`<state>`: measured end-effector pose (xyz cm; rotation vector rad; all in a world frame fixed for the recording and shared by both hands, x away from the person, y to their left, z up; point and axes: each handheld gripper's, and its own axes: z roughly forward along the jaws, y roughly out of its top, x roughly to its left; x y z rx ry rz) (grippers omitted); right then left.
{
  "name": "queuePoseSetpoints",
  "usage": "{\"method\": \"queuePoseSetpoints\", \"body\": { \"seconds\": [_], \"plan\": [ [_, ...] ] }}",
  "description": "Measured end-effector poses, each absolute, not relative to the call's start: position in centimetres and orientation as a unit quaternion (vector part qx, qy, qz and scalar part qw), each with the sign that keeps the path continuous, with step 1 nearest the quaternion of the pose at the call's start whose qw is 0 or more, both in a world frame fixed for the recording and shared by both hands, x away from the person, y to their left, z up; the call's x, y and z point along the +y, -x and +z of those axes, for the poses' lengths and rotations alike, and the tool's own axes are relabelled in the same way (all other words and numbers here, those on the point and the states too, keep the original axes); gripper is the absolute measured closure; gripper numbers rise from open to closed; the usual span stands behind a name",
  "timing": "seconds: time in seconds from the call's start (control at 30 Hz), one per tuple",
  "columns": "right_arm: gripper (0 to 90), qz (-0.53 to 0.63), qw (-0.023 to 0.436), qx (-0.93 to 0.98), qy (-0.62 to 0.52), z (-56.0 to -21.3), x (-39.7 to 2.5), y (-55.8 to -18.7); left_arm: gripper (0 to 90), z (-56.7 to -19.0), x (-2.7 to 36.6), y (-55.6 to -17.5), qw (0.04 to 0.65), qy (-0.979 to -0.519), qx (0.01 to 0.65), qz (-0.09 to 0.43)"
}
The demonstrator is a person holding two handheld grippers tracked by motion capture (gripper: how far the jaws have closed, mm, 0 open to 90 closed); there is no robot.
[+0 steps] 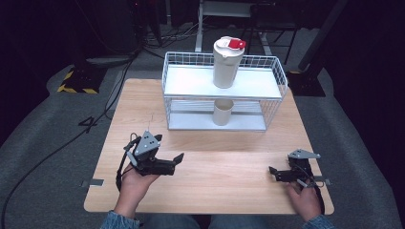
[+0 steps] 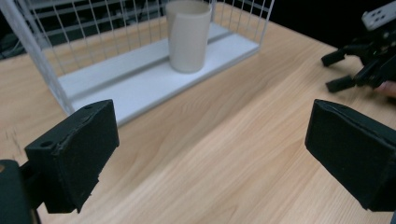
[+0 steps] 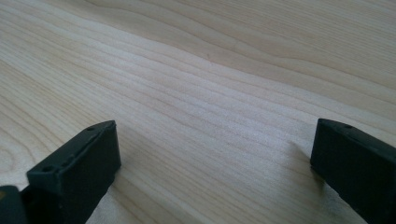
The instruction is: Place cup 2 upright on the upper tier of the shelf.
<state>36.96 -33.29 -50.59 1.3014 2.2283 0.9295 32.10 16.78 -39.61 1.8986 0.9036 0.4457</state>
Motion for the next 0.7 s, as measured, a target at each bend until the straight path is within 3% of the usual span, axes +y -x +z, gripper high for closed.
{"method": "queuePoseSetpoints", "body": {
  "seconds": [0.47, 0.7],
  "plan": [
    [1.8, 0.332, 0.199, 0.796, -0.465, -50.6, -33.3, -37.0, 4.0, -45.2, 18.4, -31.6, 0.407, -0.806, 0.399, 0.159],
    [1.8, 0.332, 0.199, 0.796, -0.465, -50.6, -33.3, -37.0, 5.7, -48.2, 19.7, -31.7, 0.385, -0.793, 0.448, 0.149]
  ]
}}
